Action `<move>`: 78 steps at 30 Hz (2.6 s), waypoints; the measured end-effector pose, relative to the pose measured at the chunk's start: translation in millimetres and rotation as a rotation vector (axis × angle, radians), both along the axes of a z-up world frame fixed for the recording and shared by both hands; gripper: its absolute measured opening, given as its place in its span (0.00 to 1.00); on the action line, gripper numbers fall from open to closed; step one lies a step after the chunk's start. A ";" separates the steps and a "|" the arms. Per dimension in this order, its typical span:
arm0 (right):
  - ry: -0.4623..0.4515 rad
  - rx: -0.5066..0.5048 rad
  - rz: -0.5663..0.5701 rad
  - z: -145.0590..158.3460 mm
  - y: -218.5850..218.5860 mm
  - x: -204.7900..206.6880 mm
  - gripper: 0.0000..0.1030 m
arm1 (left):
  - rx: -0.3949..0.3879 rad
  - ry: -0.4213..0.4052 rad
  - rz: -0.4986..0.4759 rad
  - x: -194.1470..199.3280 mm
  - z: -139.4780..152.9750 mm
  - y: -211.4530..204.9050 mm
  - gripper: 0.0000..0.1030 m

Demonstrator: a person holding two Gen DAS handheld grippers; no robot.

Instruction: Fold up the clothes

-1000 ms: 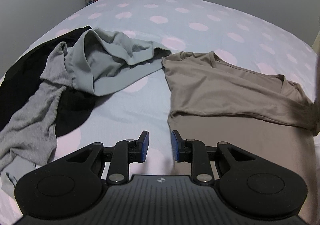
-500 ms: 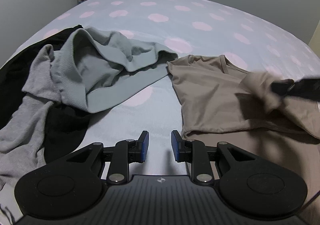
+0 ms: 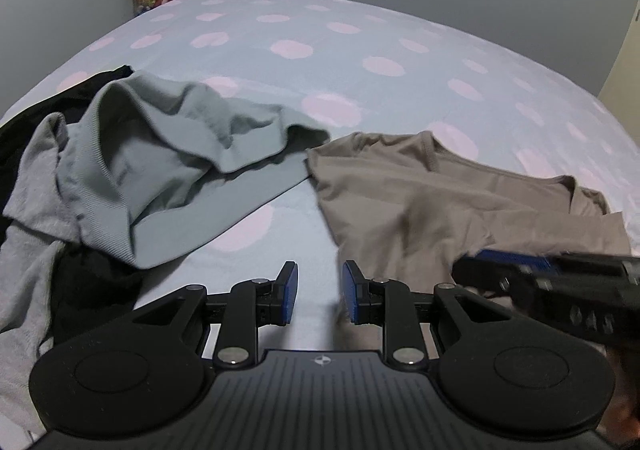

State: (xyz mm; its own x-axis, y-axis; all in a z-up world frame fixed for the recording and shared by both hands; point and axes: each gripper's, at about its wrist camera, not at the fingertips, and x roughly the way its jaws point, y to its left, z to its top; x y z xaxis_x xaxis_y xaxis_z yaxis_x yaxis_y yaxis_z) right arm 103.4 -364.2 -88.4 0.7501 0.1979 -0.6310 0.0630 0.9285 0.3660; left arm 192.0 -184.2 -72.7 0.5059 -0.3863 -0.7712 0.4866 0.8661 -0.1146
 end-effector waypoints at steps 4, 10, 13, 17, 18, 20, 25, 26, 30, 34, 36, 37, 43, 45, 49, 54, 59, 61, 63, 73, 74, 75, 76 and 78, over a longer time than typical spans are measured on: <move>-0.021 -0.034 -0.023 4.5 -11.3 -29.8 0.33 | -0.033 -0.005 -0.021 0.9 -0.5 -11.5 0.36; -0.015 -0.055 -0.100 -5.2 -42.1 -76.5 0.34 | -0.062 -0.001 -0.042 14.6 -15.2 -35.7 0.38; -0.023 -0.052 -0.141 -10.3 -60.6 -91.8 0.34 | -0.028 -0.027 -0.061 18.2 -24.1 -54.5 0.38; -0.049 -0.069 -0.217 -15.5 -87.0 -106.9 0.35 | 0.023 -0.055 -0.066 17.5 -35.5 -74.1 0.38; -0.056 -0.076 -0.241 -16.9 -94.0 -111.0 0.36 | 0.031 -0.073 -0.066 15.9 -37.2 -77.1 0.38; -0.065 -0.082 -0.285 -20.4 -108.0 -119.7 0.38 | 0.039 -0.115 -0.075 11.0 -37.1 -81.3 0.29; -0.023 -0.070 -0.343 -30.2 -132.4 -135.2 0.40 | 0.039 -0.143 -0.117 -1.8 -34.5 -89.2 0.00; -0.023 -0.064 -0.351 -30.0 -134.7 -137.1 0.40 | 0.044 -0.144 -0.113 -3.2 -34.1 -90.7 0.00; -0.044 -0.048 -0.357 -25.5 -135.0 -141.0 0.41 | 0.026 -0.156 -0.086 -8.3 -24.2 -87.1 0.00; -0.055 -0.047 -0.346 -23.5 -132.5 -144.0 0.44 | 0.056 -0.161 -0.103 -10.3 -16.7 -86.0 0.26; -0.058 -0.040 -0.341 -23.6 -131.2 -145.0 0.44 | 0.088 -0.166 -0.109 -11.0 -19.7 -88.4 0.42; -0.058 -0.035 -0.338 -24.0 -130.5 -144.7 0.44 | 0.093 -0.164 -0.108 -11.0 -22.5 -89.0 0.41; -0.061 -0.041 -0.326 -24.9 -129.0 -143.1 0.44 | 0.126 -0.170 -0.087 -15.2 -40.3 -97.0 0.41; -0.058 -0.037 -0.328 -25.9 -130.4 -142.1 0.44 | 0.130 -0.189 -0.079 -21.0 -42.2 -99.1 0.37; -0.049 -0.023 -0.335 -28.4 -132.9 -139.3 0.44 | 0.188 -0.299 -0.111 -40.9 -46.6 -107.9 0.28; -0.046 -0.006 -0.343 -29.6 -135.0 -138.6 0.44 | 0.309 -0.439 -0.153 -67.3 -56.9 -124.3 0.27; -0.052 -0.001 -0.348 -29.0 -136.0 -139.0 0.44 | 0.258 -0.353 -0.079 -58.5 -51.0 -120.2 0.27; -0.053 0.002 -0.348 -29.1 -136.5 -139.1 0.44 | 0.218 -0.305 -0.038 -51.3 -48.3 -114.3 0.38; -0.054 0.005 -0.349 -29.5 -137.5 -139.3 0.44 | 0.175 -0.256 0.010 -44.0 -47.2 -106.6 0.44; -0.054 0.025 -0.375 -32.7 -145.9 -139.9 0.44 | 0.031 -0.179 -0.029 -33.2 -28.3 -96.9 0.02; -0.060 0.026 -0.371 -31.8 -145.8 -140.7 0.44 | 0.006 -0.175 -0.017 -31.2 -22.7 -93.8 0.02; -0.067 0.027 -0.368 -30.9 -145.6 -141.4 0.44 | -0.015 -0.178 -0.004 -29.4 -16.0 -90.0 0.02; -0.073 0.028 -0.365 -30.0 -145.5 -142.1 0.44 | -0.034 -0.183 0.004 -27.5 -9.6 -86.1 0.02; -0.082 0.015 -0.350 -28.9 -142.2 -141.9 0.44 | -0.058 -0.200 0.025 -23.7 2.8 -78.8 0.02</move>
State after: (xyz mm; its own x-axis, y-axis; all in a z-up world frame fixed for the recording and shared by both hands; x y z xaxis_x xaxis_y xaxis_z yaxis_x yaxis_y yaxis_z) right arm -38.5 -506.4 -117.2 0.8223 -0.0716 -0.5646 0.3460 0.8505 0.3962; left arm 168.3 -263.0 -69.9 0.6568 -0.4130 -0.6309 0.4836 0.8727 -0.0679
